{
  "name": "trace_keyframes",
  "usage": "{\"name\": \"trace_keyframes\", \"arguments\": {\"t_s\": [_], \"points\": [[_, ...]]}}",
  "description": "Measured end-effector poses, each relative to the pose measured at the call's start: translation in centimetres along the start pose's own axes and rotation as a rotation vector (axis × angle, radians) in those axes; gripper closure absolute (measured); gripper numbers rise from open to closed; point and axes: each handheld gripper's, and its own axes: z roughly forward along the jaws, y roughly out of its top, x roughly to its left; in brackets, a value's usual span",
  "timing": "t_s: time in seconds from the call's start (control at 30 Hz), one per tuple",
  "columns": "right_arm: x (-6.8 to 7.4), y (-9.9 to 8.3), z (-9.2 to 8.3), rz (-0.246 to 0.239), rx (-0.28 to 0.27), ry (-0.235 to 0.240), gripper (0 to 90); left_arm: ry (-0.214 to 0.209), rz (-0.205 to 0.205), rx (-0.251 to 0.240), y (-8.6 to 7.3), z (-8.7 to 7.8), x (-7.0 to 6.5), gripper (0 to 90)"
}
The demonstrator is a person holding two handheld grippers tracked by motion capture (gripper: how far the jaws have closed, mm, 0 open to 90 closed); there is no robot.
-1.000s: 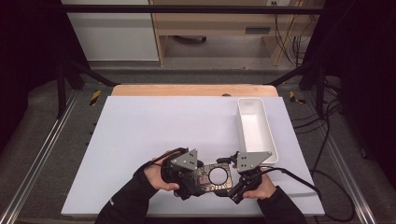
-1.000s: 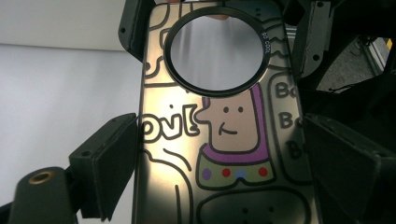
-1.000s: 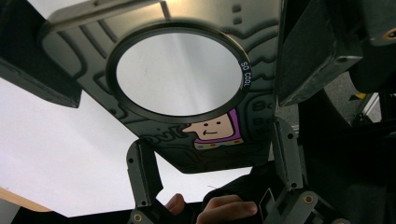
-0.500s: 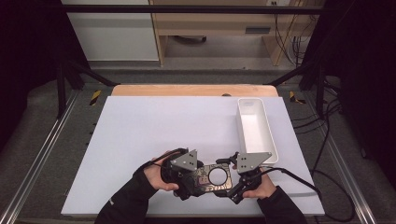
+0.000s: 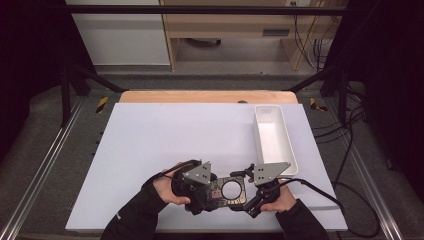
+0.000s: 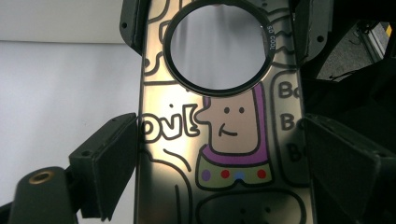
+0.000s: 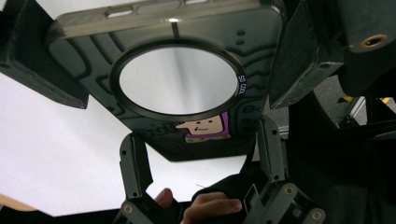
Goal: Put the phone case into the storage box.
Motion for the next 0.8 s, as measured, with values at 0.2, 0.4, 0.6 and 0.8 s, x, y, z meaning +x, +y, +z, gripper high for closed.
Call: {"name": "trace_keyframes", "arguments": {"t_s": [0.2, 0.4, 0.6, 0.8], "points": [[0.03, 0.02, -0.07, 0.001, 0.001, 0.013, 10.3, -0.002, 0.004, 0.008, -0.09, 0.11, 0.03, 11.8], [0.06, 0.00, -0.07, -0.003, 0.000, 0.014, 11.1, 0.001, 0.010, 0.007, -0.15, 0.14, 0.02, 11.6], [0.08, 0.04, -0.12, -0.001, 0.000, 0.017, 11.7, 0.002, 0.015, 0.004, -0.21, 0.16, 0.03, 11.5], [0.13, 0.06, -0.16, 0.003, 0.004, 0.018, 12.0, 0.000, 0.016, 0.002, -0.26, 0.24, 0.04, 11.3]]}}
